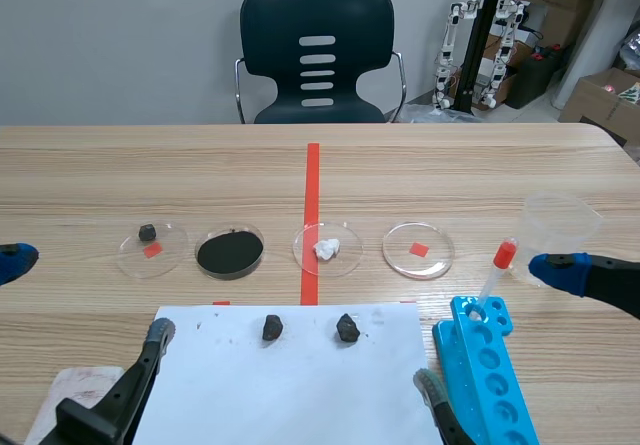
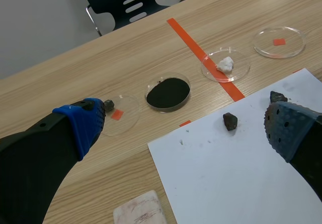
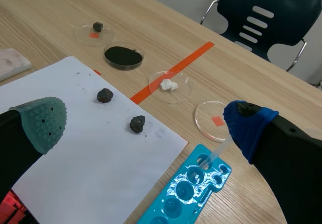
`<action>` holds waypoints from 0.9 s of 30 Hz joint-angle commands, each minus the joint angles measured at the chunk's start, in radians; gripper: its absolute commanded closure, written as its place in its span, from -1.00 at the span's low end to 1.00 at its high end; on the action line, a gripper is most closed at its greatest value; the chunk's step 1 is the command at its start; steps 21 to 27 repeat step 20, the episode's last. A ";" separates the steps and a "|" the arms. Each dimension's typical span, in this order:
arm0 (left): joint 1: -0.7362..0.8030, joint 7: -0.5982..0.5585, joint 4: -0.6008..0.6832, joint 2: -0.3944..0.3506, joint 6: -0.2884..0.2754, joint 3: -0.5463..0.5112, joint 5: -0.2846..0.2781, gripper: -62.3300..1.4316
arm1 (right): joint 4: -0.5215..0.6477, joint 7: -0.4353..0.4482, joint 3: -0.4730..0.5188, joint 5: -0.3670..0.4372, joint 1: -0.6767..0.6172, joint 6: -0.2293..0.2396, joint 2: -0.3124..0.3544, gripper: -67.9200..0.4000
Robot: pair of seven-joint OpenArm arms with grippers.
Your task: Return to the home posture
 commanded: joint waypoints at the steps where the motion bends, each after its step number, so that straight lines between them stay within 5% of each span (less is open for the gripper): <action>1: 0.002 -0.013 0.020 0.002 -0.001 0.005 -0.004 -1.00 | 0.022 0.015 0.005 0.012 0.001 -0.005 0.000 -1.00; 27: 0.002 -0.006 0.020 0.002 -0.002 0.005 -0.003 -1.00 | 0.022 0.015 0.005 0.012 0.001 -0.005 0.000 -1.00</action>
